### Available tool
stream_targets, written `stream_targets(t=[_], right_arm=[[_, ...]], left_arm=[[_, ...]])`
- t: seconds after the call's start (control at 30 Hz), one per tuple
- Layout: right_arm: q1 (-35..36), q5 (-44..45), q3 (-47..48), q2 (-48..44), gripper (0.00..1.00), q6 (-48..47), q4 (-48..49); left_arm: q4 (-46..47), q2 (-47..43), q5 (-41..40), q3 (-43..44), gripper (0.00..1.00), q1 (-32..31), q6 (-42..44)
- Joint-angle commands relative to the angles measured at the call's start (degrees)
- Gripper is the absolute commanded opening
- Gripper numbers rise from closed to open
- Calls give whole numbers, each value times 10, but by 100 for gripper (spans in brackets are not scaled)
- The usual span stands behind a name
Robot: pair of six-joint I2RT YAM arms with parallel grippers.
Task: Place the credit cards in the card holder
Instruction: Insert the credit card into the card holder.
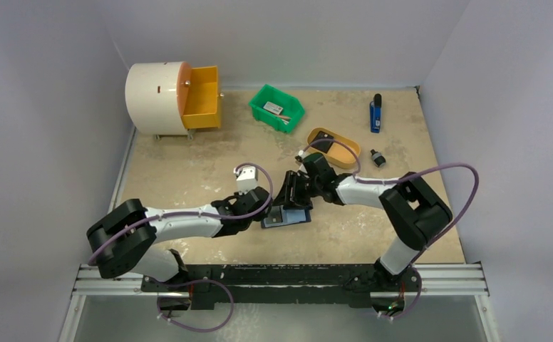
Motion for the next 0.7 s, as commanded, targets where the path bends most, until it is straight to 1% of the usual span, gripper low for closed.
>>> stream_targets(t=[0.0,0.07,0.2,0.27,0.3,0.37,0.5,0.53,0.6,0.67], right_arm=[[4,34,20,-49,55,-35,-71],[4,38,26,-64,58,-40,-93],[4,66,40,-98,62,-57,-140],[3,92,51,-119,62,-70,-171],[2,115,56,-132,62,-79,-186],[-5,175,55,-176,61,-94,-209],[-45,312,39,-282,60,-129,-215],[-62,326,37,-297,59,-133,-210],[-119,306,39,-304,58,-127,-192],[-190,252,47,-283,59,-108,-172]], left_arm=[[-19,-23,-37,9,0,-2,-10],[-30,-27,-46,12,0,-1,-9],[-53,-45,-64,19,0,-1,-3],[-63,-63,-72,21,0,-1,1],[-68,-74,-75,21,2,-1,5],[-77,-98,-80,22,11,-1,13],[-91,-169,-91,23,42,-2,32],[-95,-187,-95,21,50,-2,33],[-101,-220,-113,17,60,-1,33],[-104,-244,-130,11,69,-1,29]])
